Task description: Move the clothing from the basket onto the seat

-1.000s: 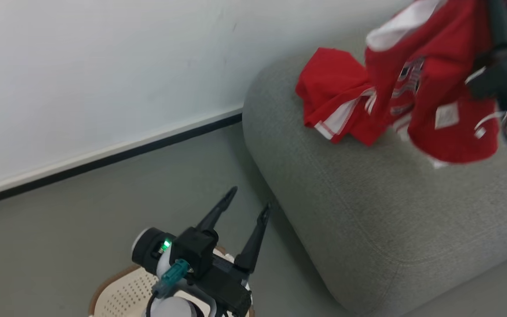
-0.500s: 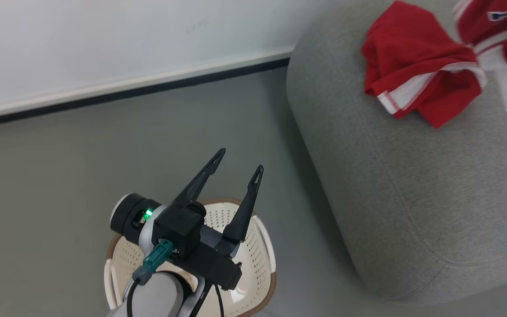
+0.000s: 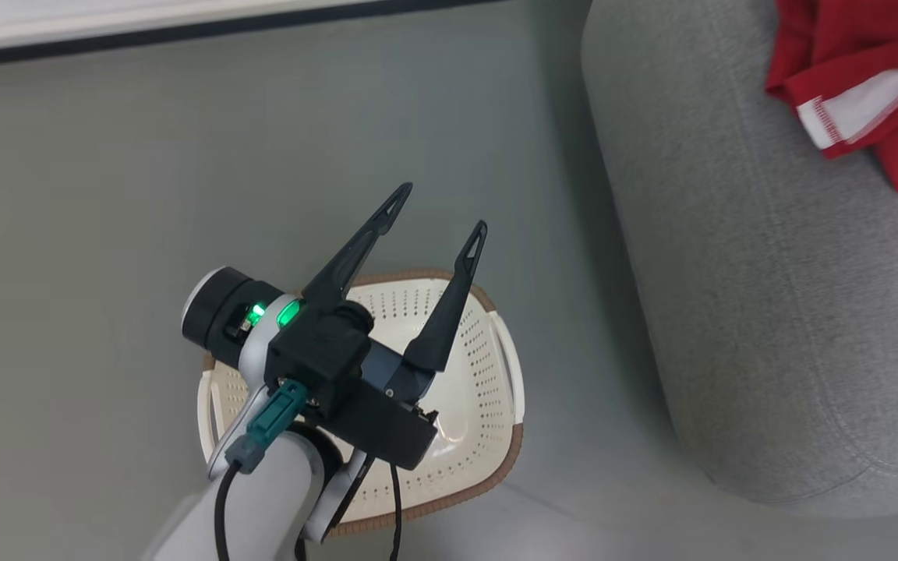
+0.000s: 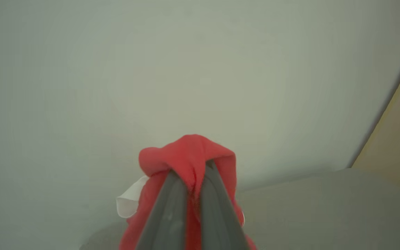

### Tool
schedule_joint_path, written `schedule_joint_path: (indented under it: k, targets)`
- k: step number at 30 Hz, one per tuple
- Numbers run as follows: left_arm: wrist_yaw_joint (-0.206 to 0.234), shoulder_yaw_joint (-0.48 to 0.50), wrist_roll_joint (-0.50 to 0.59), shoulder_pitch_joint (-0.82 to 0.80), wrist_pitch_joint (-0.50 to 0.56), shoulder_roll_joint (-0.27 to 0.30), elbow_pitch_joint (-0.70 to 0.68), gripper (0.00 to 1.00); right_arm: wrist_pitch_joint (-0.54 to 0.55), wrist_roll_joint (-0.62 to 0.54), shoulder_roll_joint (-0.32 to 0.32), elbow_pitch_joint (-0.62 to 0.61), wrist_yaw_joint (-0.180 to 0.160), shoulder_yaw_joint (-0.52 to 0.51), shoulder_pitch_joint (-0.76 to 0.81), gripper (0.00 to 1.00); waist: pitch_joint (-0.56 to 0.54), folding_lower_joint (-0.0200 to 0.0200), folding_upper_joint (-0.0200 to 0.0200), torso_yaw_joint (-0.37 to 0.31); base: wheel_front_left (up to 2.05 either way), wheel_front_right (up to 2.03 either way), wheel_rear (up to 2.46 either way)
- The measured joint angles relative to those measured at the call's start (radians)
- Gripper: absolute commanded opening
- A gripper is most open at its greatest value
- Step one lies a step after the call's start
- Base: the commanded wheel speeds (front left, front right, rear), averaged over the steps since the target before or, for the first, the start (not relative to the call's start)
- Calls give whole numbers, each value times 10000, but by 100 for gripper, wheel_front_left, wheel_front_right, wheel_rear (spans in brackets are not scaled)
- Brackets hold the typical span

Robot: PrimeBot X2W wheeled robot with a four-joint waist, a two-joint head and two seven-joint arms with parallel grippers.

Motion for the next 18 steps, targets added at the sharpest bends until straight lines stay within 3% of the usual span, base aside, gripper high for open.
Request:
schedule_joint_path:
  k: [11, 12, 13, 14, 15, 17, 18]
  targets:
    - [-102, -184, 364, -534, 40, -19, 316, 100, -385, -215, 1101, 1267, 17, 560, 712, 0, 935, 0, 1, 232, 0, 0, 0]
    - [-102, -196, 364, -534, 40, -17, 343, 100, -428, -226, 1181, 1329, 50, 579, 737, 5, 940, 0, 1, 210, 0, 0, 0]
    - [-102, -203, 366, -534, 40, -12, 380, 100, -464, -238, 1260, 1383, 52, 608, 752, 16, 933, -1, 0, 179, 0, 0, 0]
    - [-102, -215, 366, -534, 36, -10, 422, 100, -500, -255, 1325, 1430, 92, 625, 763, 36, 919, -1, -1, 142, 0, 0, 0]
    - [-102, -221, 366, -534, 33, -10, 481, 100, -533, -255, 1377, 1463, 163, 667, 790, 46, 897, -1, 0, 102, 0, 0, 0]
    - [-104, -230, 366, -534, 23, -10, 537, 100, -577, -255, 1415, 1486, 230, 669, 825, 100, 870, -2, -1, 64, 0, 0, 0]
    - [-104, -226, 366, -532, 21, -4, 589, 100, -587, -255, 1467, 1521, 293, 679, 849, 100, 836, -3, -1, 27, 0, 0, 0]
